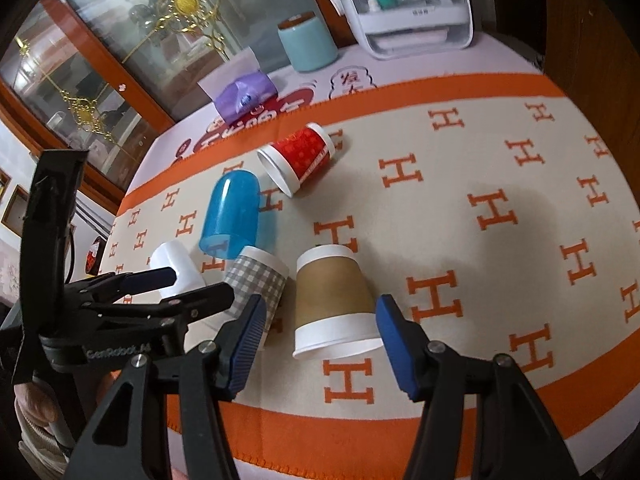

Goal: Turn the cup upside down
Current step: 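Move the left tool down to the gray plaid cup lying on its side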

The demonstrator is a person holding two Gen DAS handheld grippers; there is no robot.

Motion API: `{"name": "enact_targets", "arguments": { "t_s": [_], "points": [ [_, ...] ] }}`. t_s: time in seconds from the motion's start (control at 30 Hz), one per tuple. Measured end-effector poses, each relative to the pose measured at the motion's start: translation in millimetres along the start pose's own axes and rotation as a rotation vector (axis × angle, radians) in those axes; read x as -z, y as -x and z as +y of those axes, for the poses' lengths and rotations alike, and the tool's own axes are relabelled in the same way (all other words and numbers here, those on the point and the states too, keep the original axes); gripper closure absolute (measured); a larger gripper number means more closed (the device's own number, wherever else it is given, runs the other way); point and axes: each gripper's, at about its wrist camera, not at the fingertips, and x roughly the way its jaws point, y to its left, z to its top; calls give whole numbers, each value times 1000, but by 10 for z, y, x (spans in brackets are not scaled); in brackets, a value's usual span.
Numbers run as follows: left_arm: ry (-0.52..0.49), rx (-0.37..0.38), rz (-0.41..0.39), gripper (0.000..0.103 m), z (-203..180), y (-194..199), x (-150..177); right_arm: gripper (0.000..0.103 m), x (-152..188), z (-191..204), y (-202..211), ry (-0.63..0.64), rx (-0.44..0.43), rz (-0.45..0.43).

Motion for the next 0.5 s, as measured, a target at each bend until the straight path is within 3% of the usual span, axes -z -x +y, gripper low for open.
{"name": "enact_targets", "arguments": {
  "t_s": [0.1,0.27,0.5],
  "points": [
    [1,-1,61,26,35,-190,-78,46,-18,-37,-95,-16,-14,23],
    [15,12,147,27,64,-441,-123,46,-19,-82,-163,-36,-34,35],
    [12,-4,197,28,28,-661,-109,46,10,-126,-227,-49,-42,49]
  ]
}}
